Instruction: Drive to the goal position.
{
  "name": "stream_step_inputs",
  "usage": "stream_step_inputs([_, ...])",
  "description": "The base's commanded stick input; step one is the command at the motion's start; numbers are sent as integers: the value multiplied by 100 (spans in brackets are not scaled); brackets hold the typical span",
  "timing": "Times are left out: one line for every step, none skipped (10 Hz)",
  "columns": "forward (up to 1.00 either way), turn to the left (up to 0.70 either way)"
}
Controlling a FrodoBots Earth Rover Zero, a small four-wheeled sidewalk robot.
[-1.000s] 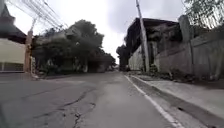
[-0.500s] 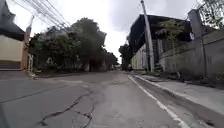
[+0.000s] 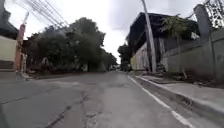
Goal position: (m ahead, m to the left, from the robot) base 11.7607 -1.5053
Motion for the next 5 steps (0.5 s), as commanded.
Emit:
stream_step_inputs([100,0])
stream_step_inputs([100,-3])
stream_step_inputs([100,-16])
stream_step_inputs([100,-19])
stream_step_inputs([100,-39])
